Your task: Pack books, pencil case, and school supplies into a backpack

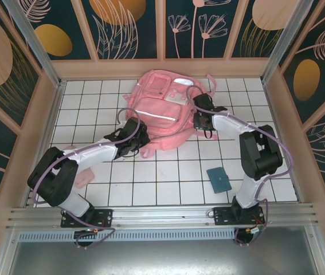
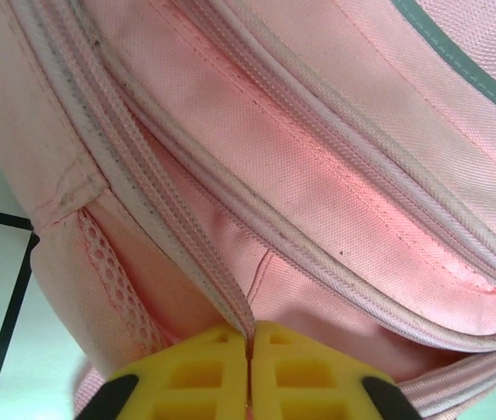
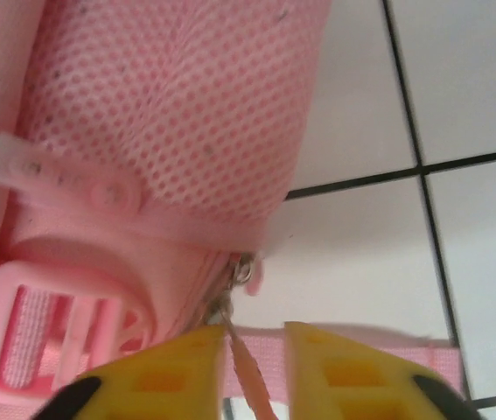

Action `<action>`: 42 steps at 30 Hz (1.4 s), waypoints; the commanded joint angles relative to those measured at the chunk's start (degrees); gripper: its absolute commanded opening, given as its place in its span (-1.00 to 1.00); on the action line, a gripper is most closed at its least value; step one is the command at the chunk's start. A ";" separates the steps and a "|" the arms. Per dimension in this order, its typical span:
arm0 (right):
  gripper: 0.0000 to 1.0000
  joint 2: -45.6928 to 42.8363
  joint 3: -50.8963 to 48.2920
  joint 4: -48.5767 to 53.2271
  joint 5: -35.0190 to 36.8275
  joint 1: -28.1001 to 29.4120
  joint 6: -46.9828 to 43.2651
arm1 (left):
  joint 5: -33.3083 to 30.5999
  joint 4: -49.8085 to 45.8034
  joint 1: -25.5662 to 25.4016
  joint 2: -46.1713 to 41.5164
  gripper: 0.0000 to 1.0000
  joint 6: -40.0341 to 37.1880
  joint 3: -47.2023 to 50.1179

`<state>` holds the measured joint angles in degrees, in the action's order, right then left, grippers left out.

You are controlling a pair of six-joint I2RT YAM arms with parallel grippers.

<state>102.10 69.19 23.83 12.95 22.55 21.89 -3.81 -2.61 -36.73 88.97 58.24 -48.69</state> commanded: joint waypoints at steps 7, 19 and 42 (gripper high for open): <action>0.24 -9.54 1.11 -3.24 -13.72 -3.74 -3.46 | 4.68 -7.55 0.30 -6.14 0.15 -15.49 -4.48; 0.59 -12.20 -2.39 -9.51 -28.19 -6.62 0.26 | 2.68 -18.59 -4.56 6.82 0.50 -63.75 -23.02; 0.67 -14.24 -5.12 -10.30 -32.02 -11.86 -0.18 | 11.69 -32.49 1.09 26.93 0.31 -88.99 -42.88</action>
<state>89.38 64.75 14.94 -18.13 11.03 21.56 6.20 -31.42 -35.92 114.39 -27.57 -89.54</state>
